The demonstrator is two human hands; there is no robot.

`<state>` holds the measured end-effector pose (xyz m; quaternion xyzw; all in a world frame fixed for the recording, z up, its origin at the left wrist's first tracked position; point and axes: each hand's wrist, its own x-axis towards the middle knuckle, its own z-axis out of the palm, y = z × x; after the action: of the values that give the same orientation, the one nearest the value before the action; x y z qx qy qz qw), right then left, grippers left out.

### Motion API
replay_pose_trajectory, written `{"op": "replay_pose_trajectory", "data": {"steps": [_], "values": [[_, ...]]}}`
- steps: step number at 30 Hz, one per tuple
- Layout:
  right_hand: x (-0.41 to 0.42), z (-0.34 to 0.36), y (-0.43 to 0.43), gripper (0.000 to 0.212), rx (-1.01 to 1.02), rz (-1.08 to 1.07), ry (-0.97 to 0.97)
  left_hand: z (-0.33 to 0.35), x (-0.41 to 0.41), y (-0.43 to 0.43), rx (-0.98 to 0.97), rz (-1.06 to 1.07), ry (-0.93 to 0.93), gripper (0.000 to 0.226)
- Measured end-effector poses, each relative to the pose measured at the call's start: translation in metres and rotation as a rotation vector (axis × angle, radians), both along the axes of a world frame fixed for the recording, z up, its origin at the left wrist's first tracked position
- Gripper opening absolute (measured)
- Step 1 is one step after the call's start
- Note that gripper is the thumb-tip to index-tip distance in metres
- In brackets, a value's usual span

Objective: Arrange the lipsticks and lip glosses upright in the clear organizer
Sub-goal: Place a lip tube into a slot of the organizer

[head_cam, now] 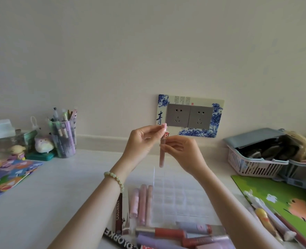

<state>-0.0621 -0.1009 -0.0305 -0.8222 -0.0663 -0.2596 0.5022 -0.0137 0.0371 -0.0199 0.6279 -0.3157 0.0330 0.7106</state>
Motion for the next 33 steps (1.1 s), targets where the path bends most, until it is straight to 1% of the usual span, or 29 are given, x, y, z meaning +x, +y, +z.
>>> {"op": "replay_pose_trajectory", "data": {"steps": [5,12,17,20,25,29,33], "values": [[0.007,-0.005,-0.003,0.01,-0.042,-0.009,-0.017,-0.009,0.004,-0.002,0.054,0.001,-0.033,0.022],[0.005,-0.006,-0.004,0.01,-0.046,0.013,-0.007,-0.009,0.009,0.002,0.106,0.024,-0.087,0.021],[0.008,-0.015,-0.005,0.009,-0.085,0.0,0.043,-0.018,0.017,0.004,0.244,0.079,-0.13,0.016],[0.01,-0.02,-0.006,0.011,-0.109,-0.01,0.069,-0.023,0.02,0.005,0.292,0.084,-0.149,0.018],[0.011,-0.025,-0.006,0.011,-0.157,-0.014,0.12,-0.028,0.024,0.009,0.363,0.041,-0.115,0.025],[0.012,-0.027,-0.005,0.013,-0.164,-0.008,0.122,-0.029,0.026,0.013,0.366,0.02,-0.079,0.024],[0.012,-0.027,-0.005,0.012,-0.162,0.0,0.123,-0.028,0.026,0.015,0.377,0.016,-0.087,0.024]]}}
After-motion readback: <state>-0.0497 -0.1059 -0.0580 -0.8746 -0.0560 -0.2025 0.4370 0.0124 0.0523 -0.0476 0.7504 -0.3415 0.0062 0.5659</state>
